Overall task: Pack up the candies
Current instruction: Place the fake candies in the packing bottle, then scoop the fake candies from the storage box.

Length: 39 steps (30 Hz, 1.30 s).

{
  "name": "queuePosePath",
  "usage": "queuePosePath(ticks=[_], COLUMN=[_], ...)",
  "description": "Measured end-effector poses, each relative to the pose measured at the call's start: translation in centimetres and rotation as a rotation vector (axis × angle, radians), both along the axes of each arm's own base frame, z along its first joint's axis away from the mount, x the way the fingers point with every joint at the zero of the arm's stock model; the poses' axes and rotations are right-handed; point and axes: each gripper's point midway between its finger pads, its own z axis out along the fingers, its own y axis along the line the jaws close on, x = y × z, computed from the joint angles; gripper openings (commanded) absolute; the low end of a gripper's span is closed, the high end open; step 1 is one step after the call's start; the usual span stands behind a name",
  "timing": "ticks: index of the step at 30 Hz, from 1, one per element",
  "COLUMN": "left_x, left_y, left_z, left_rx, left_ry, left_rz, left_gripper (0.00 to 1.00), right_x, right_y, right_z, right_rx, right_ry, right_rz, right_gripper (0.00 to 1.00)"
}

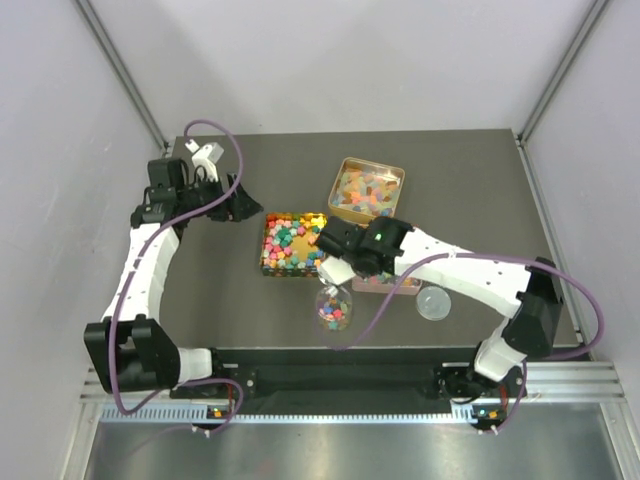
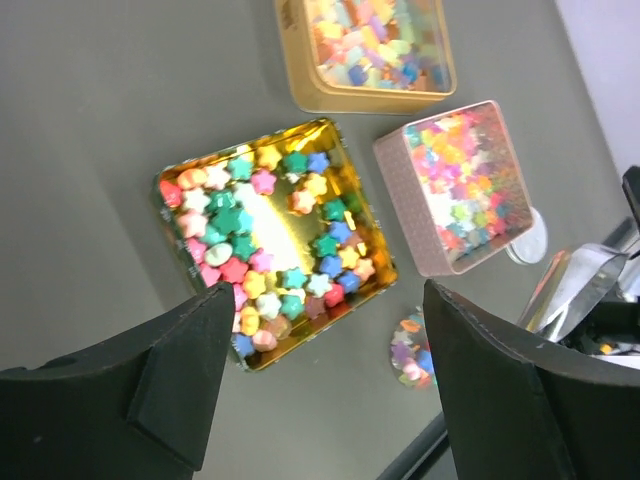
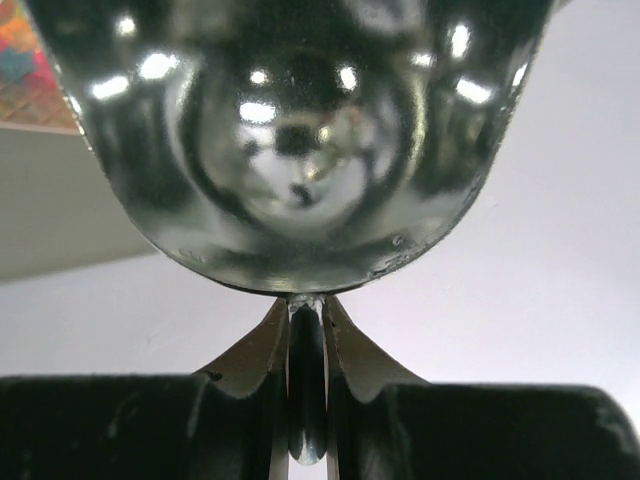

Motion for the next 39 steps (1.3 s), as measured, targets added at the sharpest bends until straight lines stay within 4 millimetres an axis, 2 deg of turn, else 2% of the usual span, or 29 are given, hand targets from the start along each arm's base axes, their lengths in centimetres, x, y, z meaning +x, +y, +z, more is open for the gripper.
queuePosePath(ticks=[3,5,7,9,12,15,19,23,27,31,34,39], left_x=[-0.2,-0.2,-0.1,-0.5,-0.7,0.1,1.8,3.2,4.5,5.7,6.4,6.8], left_y=[-0.9,-2.0,-3.9,-6.4,-9.4,-11.1,-11.3,-11.5,-11.7,-12.1,-12.6,-13.6], left_z=[1.2,2.2,3.0,3.5,3.8,3.2,1.4,-0.7,-2.5,-3.5,-4.2,-5.0], left_rx=[-0.024,-0.032,-0.034,-0.041,-0.059,-0.07,-0.067,-0.063,-0.057,-0.058,-0.058,-0.069], left_ry=[-0.007,-0.015,-0.028,-0.026,-0.005,0.027,0.082,0.134,0.173,0.187,0.195,0.214], left_rz=[-0.043,-0.091,-0.171,-0.278,-0.415,-0.478,-0.476,-0.474,-0.471,-0.474,-0.483,-0.504], left_gripper=[0.8,0.79,0.74,0.71,0.7,0.69,0.67,0.65,0.64,0.63,0.63,0.63], right_x=[0.9,2.5,4.4,5.8,7.5,8.7,9.9,10.4,10.8,10.8,10.5,9.0], right_y=[1.3,1.8,1.5,0.8,0.7,1.6,3.1,3.7,4.6,5.0,5.2,5.4], right_z=[2.8,4.5,5.2,4.6,2.7,0.3,-1.9,-2.2,-0.9,-0.2,0.2,2.7], right_rx=[0.163,0.292,0.396,0.444,0.484,0.512,0.573,0.619,0.674,0.705,0.726,0.816], right_ry=[0.005,0.001,0.01,0.032,0.089,0.154,0.22,0.243,0.24,0.246,0.256,0.292], right_rz=[-0.064,-0.135,-0.222,-0.291,-0.366,-0.406,-0.434,-0.44,-0.425,-0.413,-0.411,-0.381], right_gripper=[0.0,0.0,0.0,0.0,0.0,0.0,0.0,0.0,0.0,0.0,0.0,0.0])
